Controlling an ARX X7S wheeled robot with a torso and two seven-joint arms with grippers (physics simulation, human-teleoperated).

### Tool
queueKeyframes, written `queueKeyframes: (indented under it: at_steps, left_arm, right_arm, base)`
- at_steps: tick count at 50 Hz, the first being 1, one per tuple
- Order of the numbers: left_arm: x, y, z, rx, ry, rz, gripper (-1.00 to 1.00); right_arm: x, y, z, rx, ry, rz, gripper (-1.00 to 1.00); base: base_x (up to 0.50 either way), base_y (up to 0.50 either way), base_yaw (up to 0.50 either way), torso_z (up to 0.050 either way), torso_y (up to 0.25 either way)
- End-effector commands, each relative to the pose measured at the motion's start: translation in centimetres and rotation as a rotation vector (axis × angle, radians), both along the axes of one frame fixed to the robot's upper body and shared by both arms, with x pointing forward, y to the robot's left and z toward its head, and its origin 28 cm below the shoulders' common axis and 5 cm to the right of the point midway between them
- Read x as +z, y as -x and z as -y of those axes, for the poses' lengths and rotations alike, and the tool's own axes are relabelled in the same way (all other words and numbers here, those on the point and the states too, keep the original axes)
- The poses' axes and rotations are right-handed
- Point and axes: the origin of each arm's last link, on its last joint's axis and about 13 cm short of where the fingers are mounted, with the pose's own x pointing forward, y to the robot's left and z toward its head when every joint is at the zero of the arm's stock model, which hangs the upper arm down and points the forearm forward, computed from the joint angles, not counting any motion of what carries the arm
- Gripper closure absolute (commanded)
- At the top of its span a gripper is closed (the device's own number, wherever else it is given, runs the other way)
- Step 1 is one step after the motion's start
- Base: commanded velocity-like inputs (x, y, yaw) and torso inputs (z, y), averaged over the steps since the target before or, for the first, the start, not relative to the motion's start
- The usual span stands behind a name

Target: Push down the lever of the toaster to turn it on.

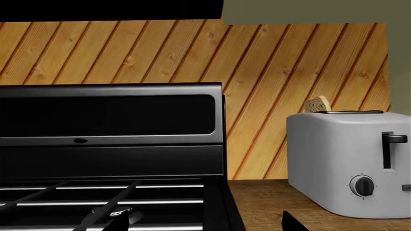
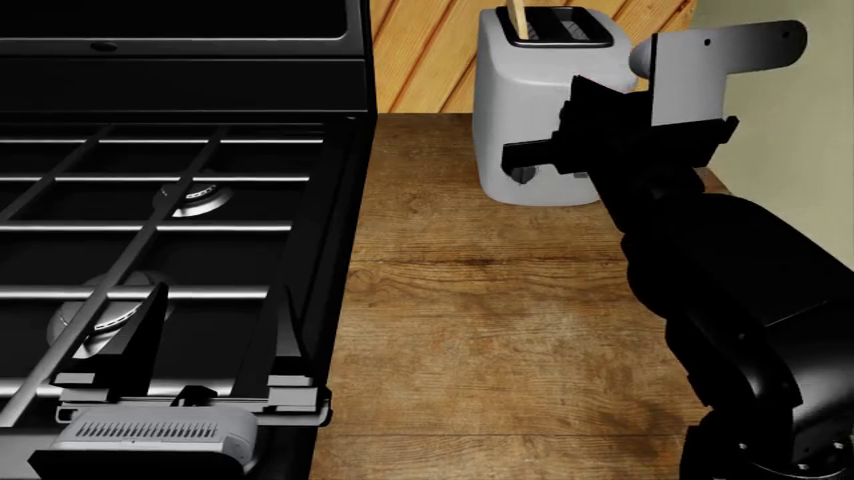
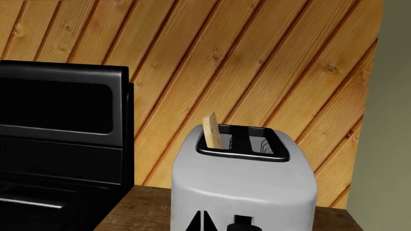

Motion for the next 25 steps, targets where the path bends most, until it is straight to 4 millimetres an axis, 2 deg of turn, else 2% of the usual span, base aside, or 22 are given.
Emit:
queueKeyframes:
  at_steps: [1, 16, 25]
  left_arm:
    - [-0.8, -0.3, -0.5, 0.023, -0.009, -0.050, -1.00]
    - [-0.8, -0.3, -0.6, 0.028, -0.006, -0.048, -1.00]
    - [-0.9, -0.3, -0.6, 0.028, -0.006, -0.047, -1.00]
  right_arm:
    - [-1.0, -0.9, -0.2, -0.005, -0.005, -0.029, 1.00]
    - [-1.8, -2.3, 0.1, -0.036, -0.020, -0.056, 1.00]
    - [-1.5, -2.8, 0.3, -0.058, -0.023, -0.061, 1.00]
  base:
    - [0.00, 0.00, 0.00, 0.000, 0.000]
    - [0.00, 0.00, 0.00, -0.001, 0.000]
    - [0.00, 0.00, 0.00, -0.001, 0.000]
